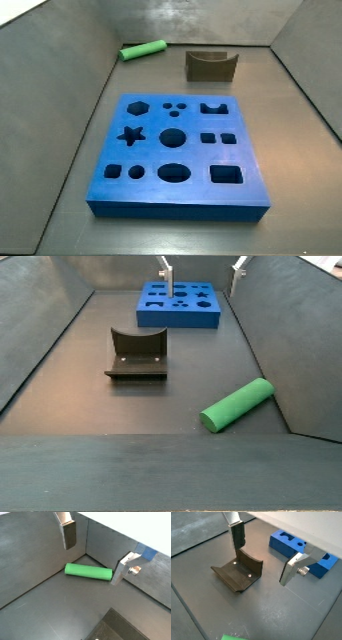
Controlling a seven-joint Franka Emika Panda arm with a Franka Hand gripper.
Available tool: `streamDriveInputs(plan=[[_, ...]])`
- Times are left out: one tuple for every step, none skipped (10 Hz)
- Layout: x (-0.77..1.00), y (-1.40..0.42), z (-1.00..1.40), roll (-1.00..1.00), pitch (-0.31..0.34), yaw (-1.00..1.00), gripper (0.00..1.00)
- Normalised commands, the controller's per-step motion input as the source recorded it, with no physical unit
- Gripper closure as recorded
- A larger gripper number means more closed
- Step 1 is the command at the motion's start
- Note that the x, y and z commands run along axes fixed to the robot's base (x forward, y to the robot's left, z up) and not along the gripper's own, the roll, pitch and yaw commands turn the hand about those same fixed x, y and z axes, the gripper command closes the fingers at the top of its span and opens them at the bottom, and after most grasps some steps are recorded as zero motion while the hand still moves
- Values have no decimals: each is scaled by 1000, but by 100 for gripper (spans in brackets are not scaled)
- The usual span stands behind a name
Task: Pick up the oval object. Move up. Place the oval object on the fixture. Regrasp the oval object. Move to above the board. Insert the oval object.
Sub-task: Pick up the oval object.
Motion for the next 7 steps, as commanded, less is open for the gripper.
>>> streamDriveInputs(plan=[[0, 303, -63, -41, 0, -443, 0], [-154, 220, -229, 0, 0, -706, 0], [-157, 89, -294, 0, 9, -851, 0], [-209, 26, -349, 0, 3, -903, 0], [-226, 34, -403, 0, 27, -897, 0], [-309, 240, -563, -13, 91, -697, 0], [-331, 366, -623, -39, 101, -574, 0]])
